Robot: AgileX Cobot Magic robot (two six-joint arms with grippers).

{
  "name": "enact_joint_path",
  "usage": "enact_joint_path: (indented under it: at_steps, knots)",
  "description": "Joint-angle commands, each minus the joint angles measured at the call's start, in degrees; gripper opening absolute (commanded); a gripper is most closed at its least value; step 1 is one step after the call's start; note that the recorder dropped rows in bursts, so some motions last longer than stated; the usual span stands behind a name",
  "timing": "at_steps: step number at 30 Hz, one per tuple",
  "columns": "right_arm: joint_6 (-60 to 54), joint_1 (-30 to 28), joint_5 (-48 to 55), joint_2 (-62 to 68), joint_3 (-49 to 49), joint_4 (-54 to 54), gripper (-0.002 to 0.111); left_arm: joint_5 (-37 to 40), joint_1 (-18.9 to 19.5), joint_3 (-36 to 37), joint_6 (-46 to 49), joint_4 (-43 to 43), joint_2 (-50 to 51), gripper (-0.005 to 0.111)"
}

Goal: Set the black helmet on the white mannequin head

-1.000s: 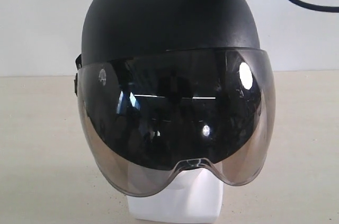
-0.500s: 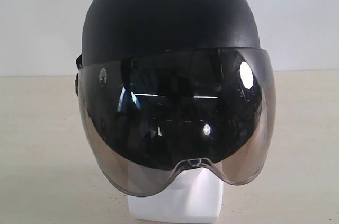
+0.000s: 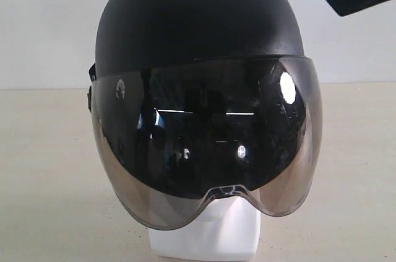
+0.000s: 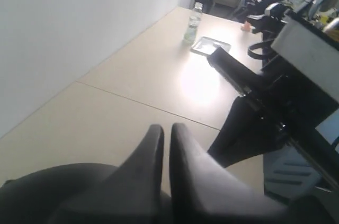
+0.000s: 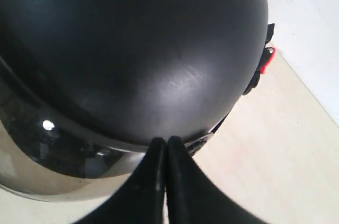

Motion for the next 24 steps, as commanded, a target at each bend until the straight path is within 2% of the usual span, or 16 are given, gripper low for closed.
enact_joint_path:
  at_steps: [1,4,8,11,13,18,24]
  knots:
    - [-4.3,0.0,0.1,-0.3,0.1,2.1,0.0,-0.2,-5.4,-2.3,1.1,3.7,3.1,0.004]
    - [-10.5,0.0,0.1,-0.3,0.2,5.2,0.0,-3.0,-7.2,-2.5,0.4,5.1,4.0,0.004]
    - [-14.0,0.0,0.1,-0.3,0.2,7.8,0.0,-1.3,-7.4,-2.5,-1.9,5.9,4.9,0.004]
    - [-16.6,0.0,0.1,0.3,0.2,11.6,0.0,-0.5,-7.4,-2.3,-1.9,11.1,5.1,0.004]
    - [-18.7,0.0,0.1,1.1,0.2,14.9,0.0,-3.6,-7.4,-2.3,-1.5,12.8,5.2,0.004]
    - [-18.5,0.0,0.1,4.6,0.2,18.6,0.0,-10.9,-7.2,-2.5,-1.7,12.3,5.4,0.004]
    - [-18.5,0.0,-2.0,6.1,0.2,23.0,0.0,-9.3,-5.1,-2.5,-1.2,13.9,7.3,0.004]
